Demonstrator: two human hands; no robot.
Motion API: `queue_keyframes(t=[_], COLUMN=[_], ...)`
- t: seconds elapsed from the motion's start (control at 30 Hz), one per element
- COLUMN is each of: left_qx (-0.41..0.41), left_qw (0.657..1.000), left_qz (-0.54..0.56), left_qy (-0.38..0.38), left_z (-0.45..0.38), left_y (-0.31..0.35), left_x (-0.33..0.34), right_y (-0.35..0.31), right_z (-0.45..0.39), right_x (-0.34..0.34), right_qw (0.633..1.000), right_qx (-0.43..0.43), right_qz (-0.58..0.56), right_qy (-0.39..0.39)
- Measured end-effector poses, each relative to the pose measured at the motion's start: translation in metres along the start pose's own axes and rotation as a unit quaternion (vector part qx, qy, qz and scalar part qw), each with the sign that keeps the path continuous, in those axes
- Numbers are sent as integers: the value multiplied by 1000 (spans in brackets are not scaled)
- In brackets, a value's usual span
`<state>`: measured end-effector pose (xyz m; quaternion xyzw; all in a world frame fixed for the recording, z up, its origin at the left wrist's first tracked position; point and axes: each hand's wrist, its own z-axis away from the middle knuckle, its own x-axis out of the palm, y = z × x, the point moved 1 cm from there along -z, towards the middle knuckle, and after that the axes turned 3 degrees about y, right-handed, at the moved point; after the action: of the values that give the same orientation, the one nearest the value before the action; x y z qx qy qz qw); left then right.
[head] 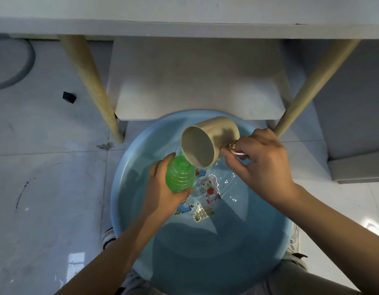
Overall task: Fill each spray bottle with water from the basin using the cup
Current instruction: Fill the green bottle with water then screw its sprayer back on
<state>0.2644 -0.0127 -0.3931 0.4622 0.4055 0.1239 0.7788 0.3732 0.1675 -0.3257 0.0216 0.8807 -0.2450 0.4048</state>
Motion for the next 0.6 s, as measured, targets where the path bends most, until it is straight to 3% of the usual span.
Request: queue_keyframes(t=[0.6], left_qx=[3], left_qw=[1000], left_qz=[5], left_qy=[12], left_z=[-1], left_y=[1], left_x=[1], right_y=[-1], right_z=[-5], right_x=[-6], right_qw=[996], right_qx=[-80], right_qz=[15], right_qy=[35])
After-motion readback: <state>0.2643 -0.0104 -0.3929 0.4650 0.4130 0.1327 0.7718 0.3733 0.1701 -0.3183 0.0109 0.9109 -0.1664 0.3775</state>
